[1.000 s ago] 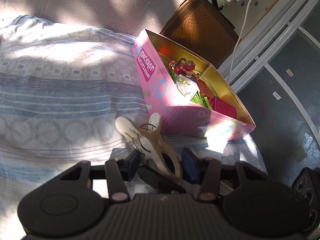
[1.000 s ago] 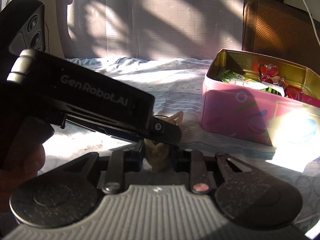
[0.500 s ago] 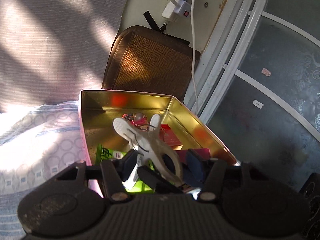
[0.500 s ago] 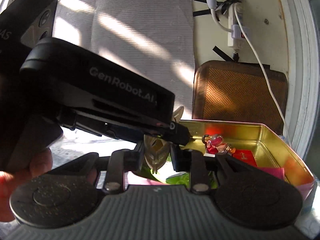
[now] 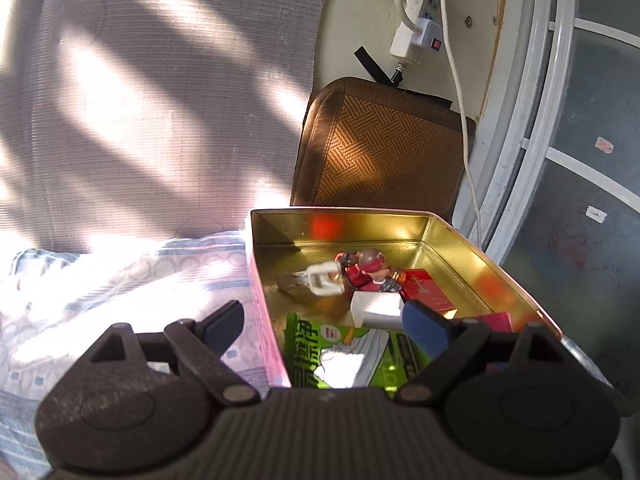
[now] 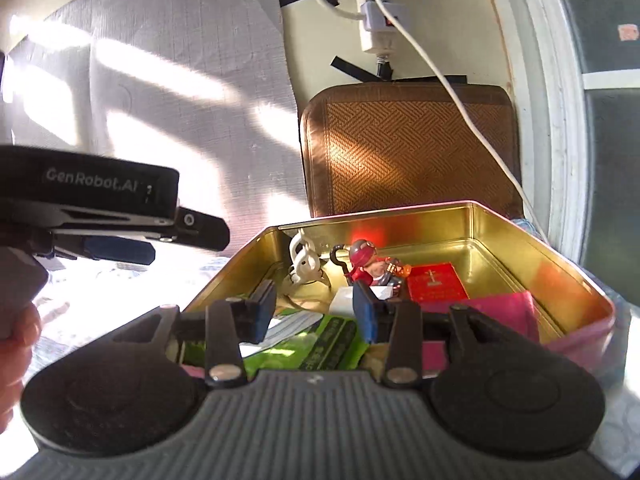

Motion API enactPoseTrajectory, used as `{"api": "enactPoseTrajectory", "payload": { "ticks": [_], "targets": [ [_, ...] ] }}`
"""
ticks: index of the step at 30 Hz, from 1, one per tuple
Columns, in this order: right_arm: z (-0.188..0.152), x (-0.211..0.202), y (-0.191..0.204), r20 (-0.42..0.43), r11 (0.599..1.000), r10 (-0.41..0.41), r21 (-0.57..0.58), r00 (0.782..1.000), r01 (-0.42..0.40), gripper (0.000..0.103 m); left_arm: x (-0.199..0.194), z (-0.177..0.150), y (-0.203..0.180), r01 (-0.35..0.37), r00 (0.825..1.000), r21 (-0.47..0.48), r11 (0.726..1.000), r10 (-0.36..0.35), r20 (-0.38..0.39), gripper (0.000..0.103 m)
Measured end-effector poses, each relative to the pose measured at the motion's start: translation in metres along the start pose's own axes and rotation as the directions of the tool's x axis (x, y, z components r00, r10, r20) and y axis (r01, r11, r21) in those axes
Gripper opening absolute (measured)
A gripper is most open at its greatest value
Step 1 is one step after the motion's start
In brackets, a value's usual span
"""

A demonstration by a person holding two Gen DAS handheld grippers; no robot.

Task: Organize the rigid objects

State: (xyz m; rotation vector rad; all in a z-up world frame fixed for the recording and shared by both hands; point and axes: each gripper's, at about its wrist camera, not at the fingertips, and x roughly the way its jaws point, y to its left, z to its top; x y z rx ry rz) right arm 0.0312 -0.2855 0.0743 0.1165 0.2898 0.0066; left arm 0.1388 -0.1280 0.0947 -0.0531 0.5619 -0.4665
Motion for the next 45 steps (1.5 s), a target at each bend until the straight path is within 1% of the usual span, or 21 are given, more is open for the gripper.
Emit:
{"api": "enactPoseTrajectory", "payload": {
  "ticks": [2,5,8,11,13,16,19,20,25,28,30,32,35,45],
  "targets": [
    [-0.003,-0.024,0.003,0.033,1.000,-0.015,0.016,0.999,0.015,0.049,-0.016,-0.007,-0.006,-0.024,0.999,0.030,0.999,0.023,0.023,0.095],
    [-0.007,-0.057,0.004,0.081,0.998,-0.057,0.031,0.995,0.055,0.058,-0.042,-0.018,-0.017,-0.060,0.996,0.088,0.994,0.055,0.066,0.103],
    [-0.008,-0.082,-0.001,0.106,0.993,-0.107,0.056,0.989,0.101,0.064,-0.063,-0.027,-0.025,-0.074,0.995,0.114,0.991,0.065,0.081,0.103],
    [-0.009,-0.100,-0.007,0.109,0.986,-0.143,0.101,0.984,0.132,0.074,-0.079,-0.038,-0.029,-0.077,0.996,0.117,0.990,0.070,0.059,0.103],
    [-0.009,-0.112,-0.008,0.103,0.981,-0.155,0.129,0.982,0.142,0.088,-0.087,-0.045,-0.031,-0.074,0.997,0.120,0.990,0.069,0.042,0.103],
    [-0.011,-0.126,-0.008,0.097,0.979,-0.153,0.152,0.983,0.137,0.102,-0.098,-0.055,-0.033,-0.100,0.995,0.118,0.988,0.098,0.024,0.103],
    [-0.012,-0.134,0.000,0.071,0.982,-0.144,0.134,0.987,0.134,0.103,-0.102,-0.062,-0.035,-0.147,0.988,0.134,0.980,0.150,-0.019,0.103],
    [-0.013,-0.136,0.004,0.065,0.983,-0.143,0.122,0.988,0.135,0.103,-0.105,-0.066,-0.036,-0.157,0.987,0.143,0.977,0.160,-0.013,0.103],
    [-0.019,-0.147,0.020,0.100,0.988,-0.143,0.070,0.985,0.136,0.103,-0.121,-0.080,-0.038,-0.205,0.979,0.146,0.968,0.201,0.043,0.103],
    [-0.021,-0.149,0.025,0.116,0.988,-0.148,0.058,0.982,0.142,0.103,-0.129,-0.084,-0.041,-0.263,0.963,0.156,0.952,0.250,0.096,0.103],
    [-0.021,-0.149,0.025,0.125,0.988,-0.147,0.065,0.981,0.140,0.103,-0.135,-0.085,-0.042,-0.288,0.954,0.161,0.944,0.269,0.128,0.103],
    [-0.020,-0.150,0.025,0.125,0.988,-0.143,0.079,0.982,0.134,0.103,-0.137,-0.084,-0.041,-0.285,0.955,0.154,0.946,0.267,0.131,0.103],
    [-0.021,-0.150,0.023,0.121,0.987,-0.139,0.092,0.983,0.129,0.103,-0.137,-0.083,-0.038,-0.263,0.962,0.137,0.955,0.250,0.106,0.103],
    [-0.023,-0.150,0.016,0.111,0.984,-0.138,0.128,0.984,0.123,0.103,-0.135,-0.090,-0.043,-0.281,0.958,0.149,0.948,0.267,0.107,0.103]
  ]
}}
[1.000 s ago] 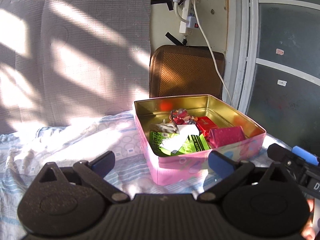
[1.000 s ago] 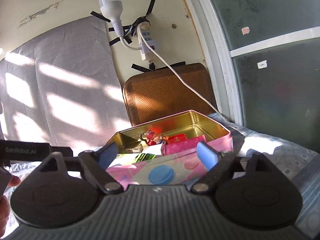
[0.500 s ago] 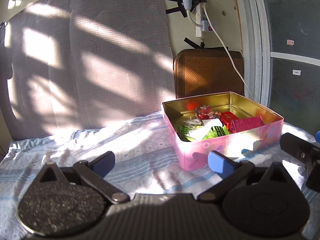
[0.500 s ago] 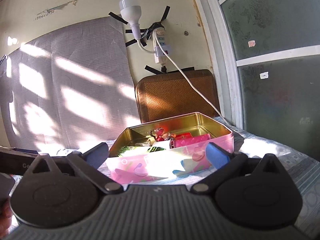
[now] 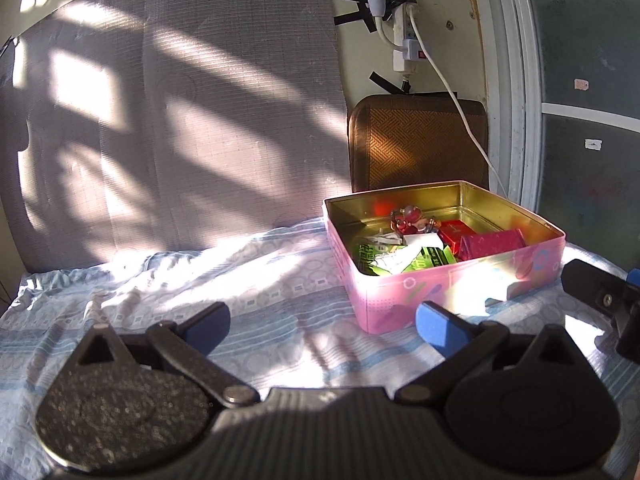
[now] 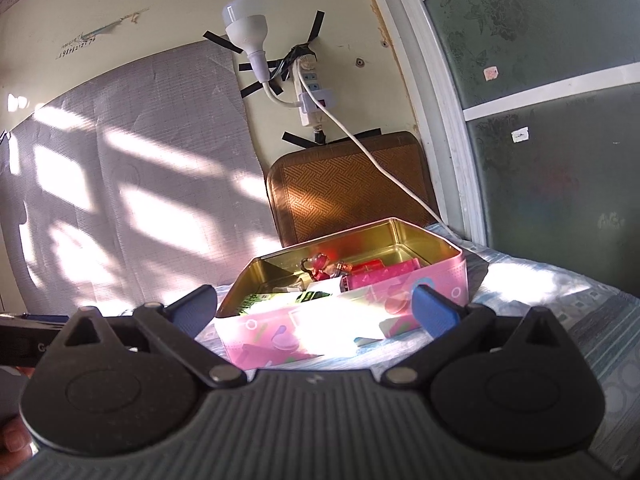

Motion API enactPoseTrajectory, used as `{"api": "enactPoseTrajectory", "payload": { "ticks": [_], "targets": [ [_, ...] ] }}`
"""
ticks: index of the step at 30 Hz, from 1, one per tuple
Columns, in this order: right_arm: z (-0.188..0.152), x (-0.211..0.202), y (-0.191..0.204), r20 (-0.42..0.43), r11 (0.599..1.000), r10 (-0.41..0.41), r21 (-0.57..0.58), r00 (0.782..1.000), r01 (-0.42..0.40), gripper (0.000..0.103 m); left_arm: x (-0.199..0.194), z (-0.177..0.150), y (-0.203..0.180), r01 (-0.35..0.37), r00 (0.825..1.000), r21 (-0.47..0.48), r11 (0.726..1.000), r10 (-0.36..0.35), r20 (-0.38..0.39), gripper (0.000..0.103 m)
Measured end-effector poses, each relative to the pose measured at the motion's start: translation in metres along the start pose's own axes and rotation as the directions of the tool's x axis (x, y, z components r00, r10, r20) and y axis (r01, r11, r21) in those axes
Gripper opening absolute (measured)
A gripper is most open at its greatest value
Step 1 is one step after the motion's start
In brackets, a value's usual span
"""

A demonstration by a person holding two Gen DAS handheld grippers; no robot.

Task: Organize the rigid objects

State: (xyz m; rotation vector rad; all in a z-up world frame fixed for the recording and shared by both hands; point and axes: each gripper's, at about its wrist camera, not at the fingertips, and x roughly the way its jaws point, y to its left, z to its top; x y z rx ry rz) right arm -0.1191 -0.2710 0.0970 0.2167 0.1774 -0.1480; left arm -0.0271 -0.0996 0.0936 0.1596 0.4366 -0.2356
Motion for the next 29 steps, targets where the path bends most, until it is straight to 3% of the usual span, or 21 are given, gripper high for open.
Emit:
{"api": "enactPoseTrajectory", "payload": {
  "ticks": [20,25,29],
  "targets": [
    [-0.0047,0.0058,-0.0004,-0.034,1.000,0.004,0.017,0.999,-0.003,0.103,0.0100,-0.0031,-0.0034,0.001,0.999,0.015,1.000,0.000,-0.043,0.103],
    [-0.0054,0.0067,-0.0008,-0.038,1.000,0.006,0.016,0.999,-0.006,0.103,0.0063,-0.0061,-0.0015,0.024,1.000,0.016,1.000,-0.024,0.006,0.102],
    [-0.0056,0.0072,-0.0008,-0.040,1.000,0.005,0.016,0.999,-0.005,0.103,0.0086,-0.0059,-0.0020,0.034,0.999,0.018,0.999,-0.034,-0.004,0.103]
  ]
}}
